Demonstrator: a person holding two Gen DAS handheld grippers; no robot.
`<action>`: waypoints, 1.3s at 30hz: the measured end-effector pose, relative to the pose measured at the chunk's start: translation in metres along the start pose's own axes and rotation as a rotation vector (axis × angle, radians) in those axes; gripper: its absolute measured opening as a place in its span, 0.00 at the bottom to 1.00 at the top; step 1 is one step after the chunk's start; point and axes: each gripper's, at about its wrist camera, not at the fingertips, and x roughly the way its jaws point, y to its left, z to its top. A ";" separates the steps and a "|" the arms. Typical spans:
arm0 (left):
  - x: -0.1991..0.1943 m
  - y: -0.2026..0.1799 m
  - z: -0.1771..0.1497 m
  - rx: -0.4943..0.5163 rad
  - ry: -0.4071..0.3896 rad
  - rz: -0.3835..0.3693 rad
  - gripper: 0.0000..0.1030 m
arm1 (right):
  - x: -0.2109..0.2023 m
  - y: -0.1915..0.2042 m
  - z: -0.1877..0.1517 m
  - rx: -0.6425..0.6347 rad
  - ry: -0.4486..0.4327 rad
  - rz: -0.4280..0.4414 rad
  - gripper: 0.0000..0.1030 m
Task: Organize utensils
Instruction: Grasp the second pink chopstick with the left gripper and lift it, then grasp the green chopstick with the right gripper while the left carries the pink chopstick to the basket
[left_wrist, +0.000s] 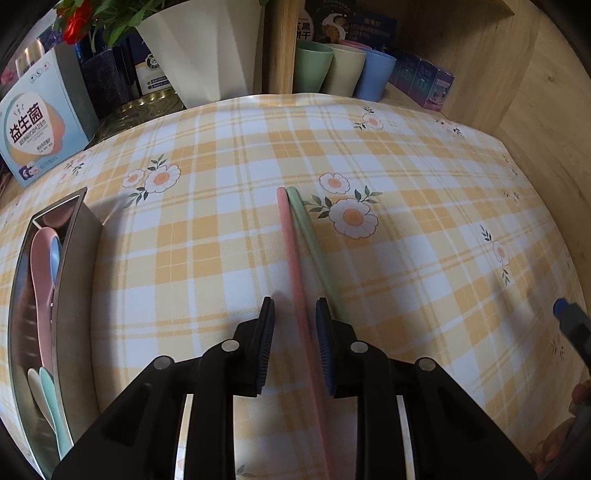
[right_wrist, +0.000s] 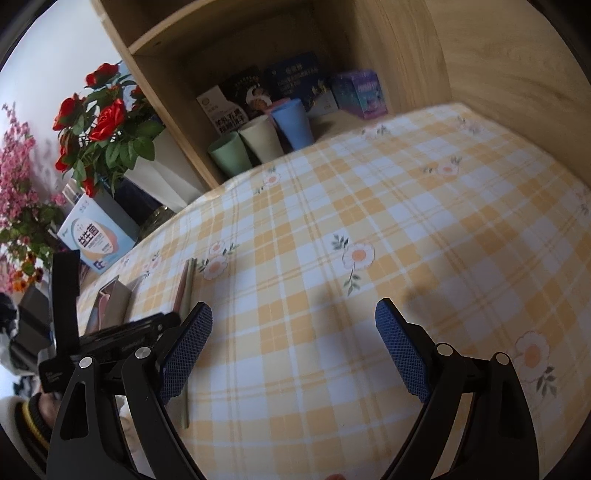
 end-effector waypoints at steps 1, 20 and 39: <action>0.001 0.000 0.001 0.008 -0.002 0.003 0.22 | 0.000 -0.002 -0.001 0.010 0.002 -0.003 0.84; -0.040 0.006 -0.031 -0.002 -0.033 0.043 0.06 | 0.001 -0.001 -0.007 0.036 0.018 -0.106 0.84; -0.136 0.068 -0.059 -0.157 -0.189 0.063 0.06 | 0.046 0.086 -0.019 -0.255 0.155 0.048 0.64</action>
